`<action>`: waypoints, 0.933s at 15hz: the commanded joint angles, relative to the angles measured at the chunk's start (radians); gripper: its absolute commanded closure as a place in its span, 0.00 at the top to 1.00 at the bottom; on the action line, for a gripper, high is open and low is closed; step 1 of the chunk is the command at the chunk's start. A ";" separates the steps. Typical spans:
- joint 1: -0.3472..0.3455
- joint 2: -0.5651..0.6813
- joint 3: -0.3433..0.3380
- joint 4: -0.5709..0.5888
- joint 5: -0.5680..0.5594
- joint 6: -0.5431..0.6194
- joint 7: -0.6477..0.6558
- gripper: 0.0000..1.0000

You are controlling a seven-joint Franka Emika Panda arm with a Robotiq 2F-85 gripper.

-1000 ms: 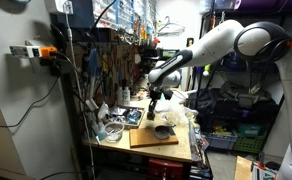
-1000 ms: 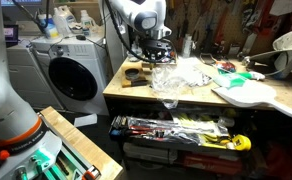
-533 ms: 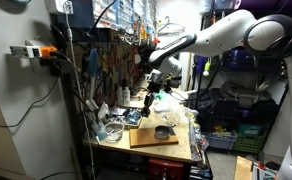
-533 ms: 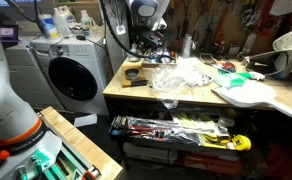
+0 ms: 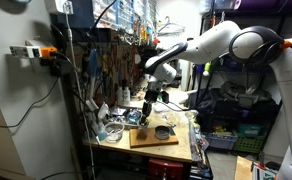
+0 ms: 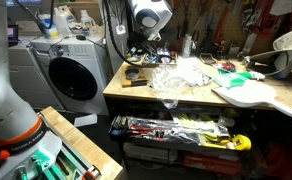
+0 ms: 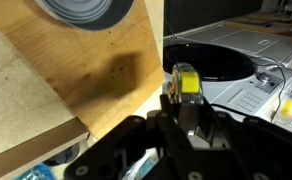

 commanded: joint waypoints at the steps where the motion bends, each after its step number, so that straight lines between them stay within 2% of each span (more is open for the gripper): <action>1: 0.017 0.080 -0.009 0.058 0.002 -0.029 -0.006 0.07; 3: 0.031 0.110 -0.011 0.072 -0.012 0.000 0.016 0.07; 8: 0.037 0.164 -0.006 0.111 -0.034 -0.014 0.022 0.07; 10: 0.045 0.176 -0.014 0.118 -0.058 0.021 0.024 0.07; 11: 0.045 0.183 -0.015 0.125 -0.073 0.022 0.023 0.16; 12: 0.044 0.189 -0.014 0.130 -0.087 0.026 0.025 0.30; 14: 0.043 0.198 -0.011 0.143 -0.106 0.015 0.032 0.46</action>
